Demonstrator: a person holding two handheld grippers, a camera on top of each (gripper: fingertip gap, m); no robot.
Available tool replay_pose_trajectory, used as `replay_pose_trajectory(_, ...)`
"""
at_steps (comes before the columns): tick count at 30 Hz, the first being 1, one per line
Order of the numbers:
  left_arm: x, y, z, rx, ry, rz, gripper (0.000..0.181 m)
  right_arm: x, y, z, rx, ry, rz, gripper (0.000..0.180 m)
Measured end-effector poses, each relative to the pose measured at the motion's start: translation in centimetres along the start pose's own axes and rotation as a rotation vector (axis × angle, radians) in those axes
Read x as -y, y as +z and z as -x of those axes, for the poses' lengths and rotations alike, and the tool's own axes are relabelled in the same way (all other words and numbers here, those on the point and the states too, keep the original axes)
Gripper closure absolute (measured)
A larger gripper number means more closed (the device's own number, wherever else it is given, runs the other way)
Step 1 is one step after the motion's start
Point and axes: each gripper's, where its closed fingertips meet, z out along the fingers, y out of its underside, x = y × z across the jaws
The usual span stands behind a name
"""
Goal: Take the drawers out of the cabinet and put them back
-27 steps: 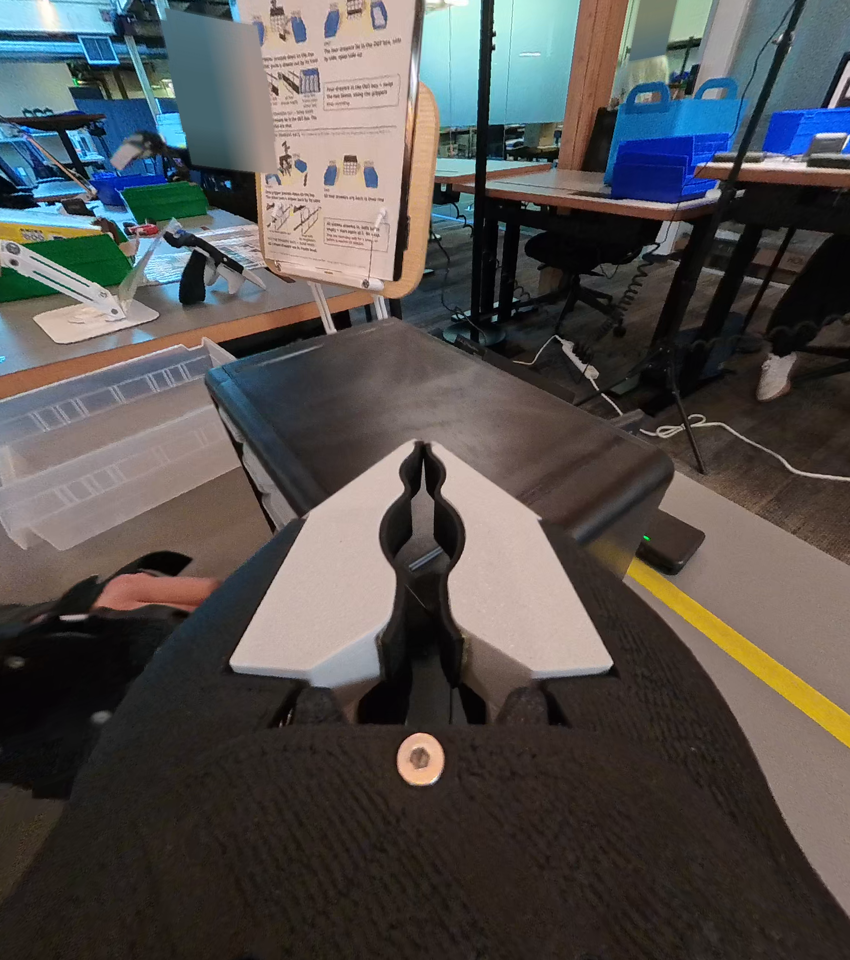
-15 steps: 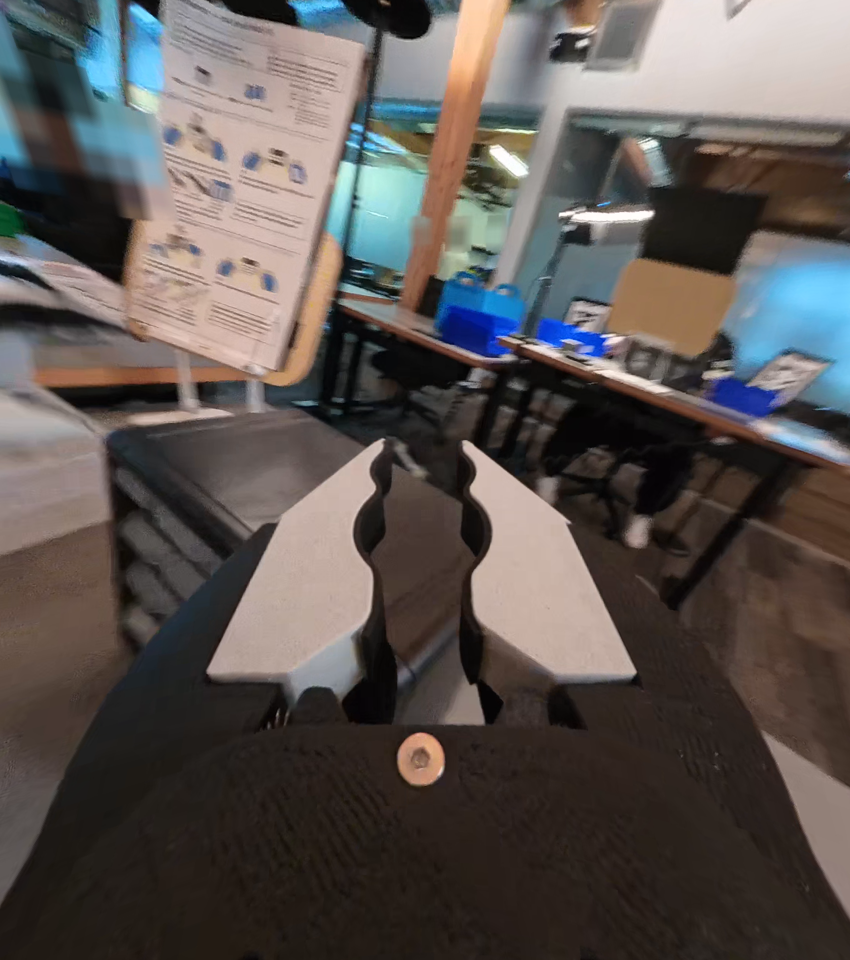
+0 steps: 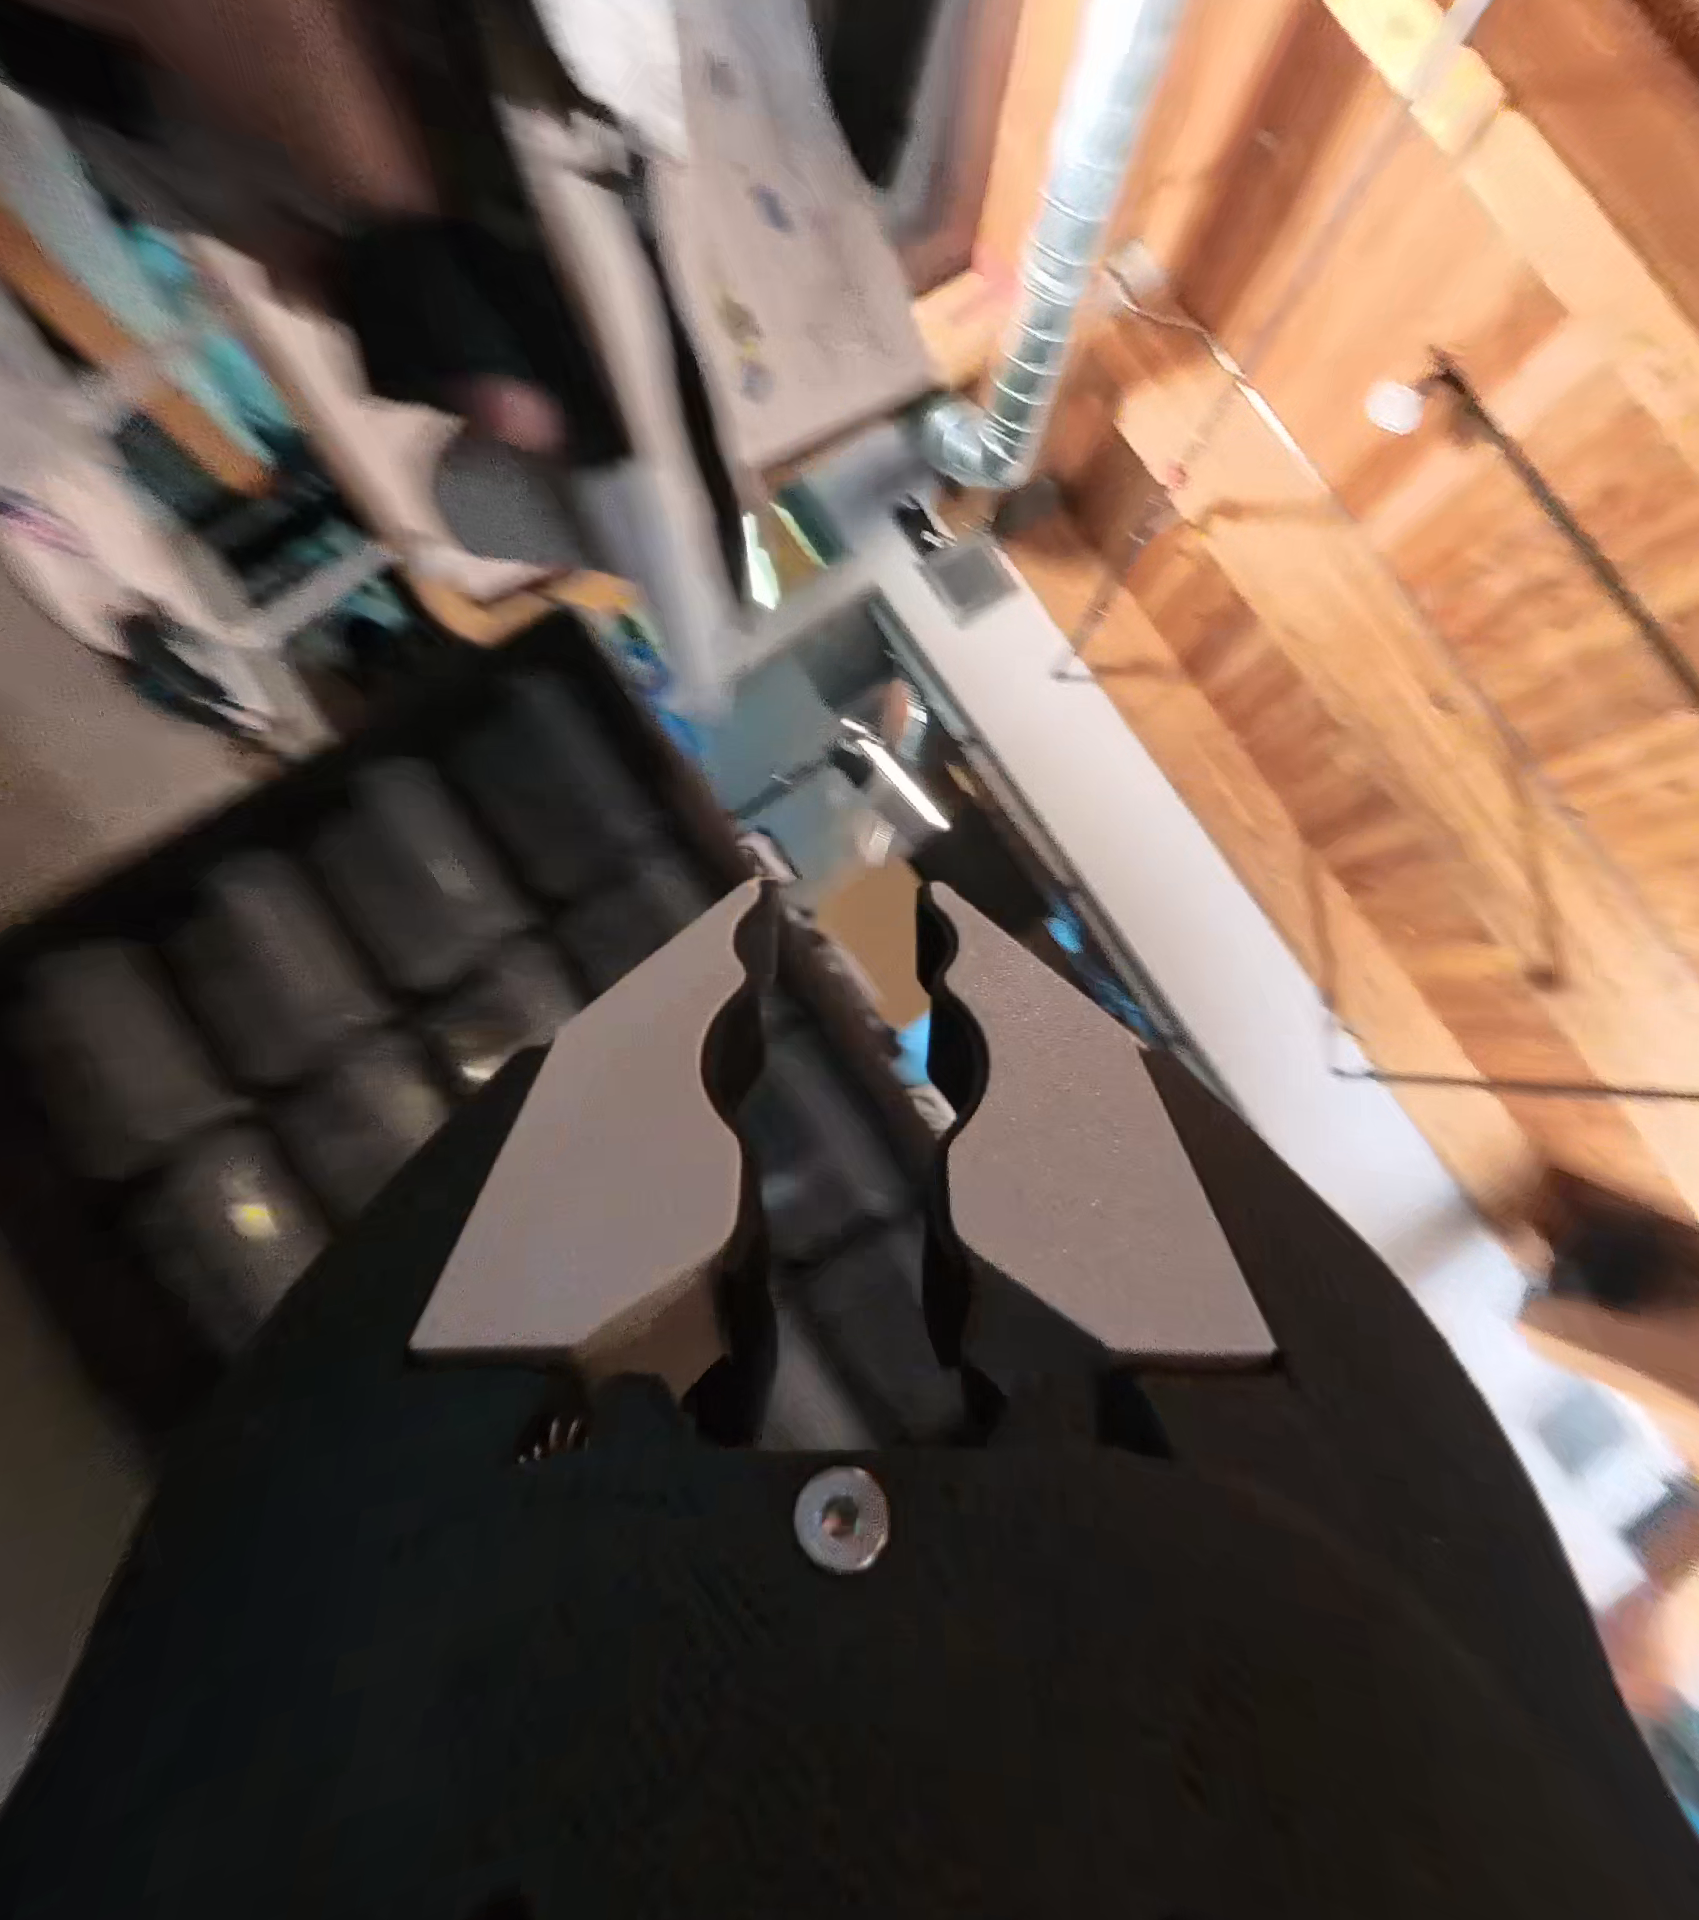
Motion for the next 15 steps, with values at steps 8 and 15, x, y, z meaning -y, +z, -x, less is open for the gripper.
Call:
replay_pose_trajectory(8, 0.0, 0.5, 1.2, -0.115, -0.250, -0.172, 0.119, -1.5, 2.8, 12.8, 0.231, -0.169, 0.074, 0.150)
replay_pose_trajectory(15, -1.6, 2.5, 0.5, -0.117, -0.271, -0.076, 0.149, -2.9, 4.0, 16.3, 0.316, -0.290, 0.043, 0.147)
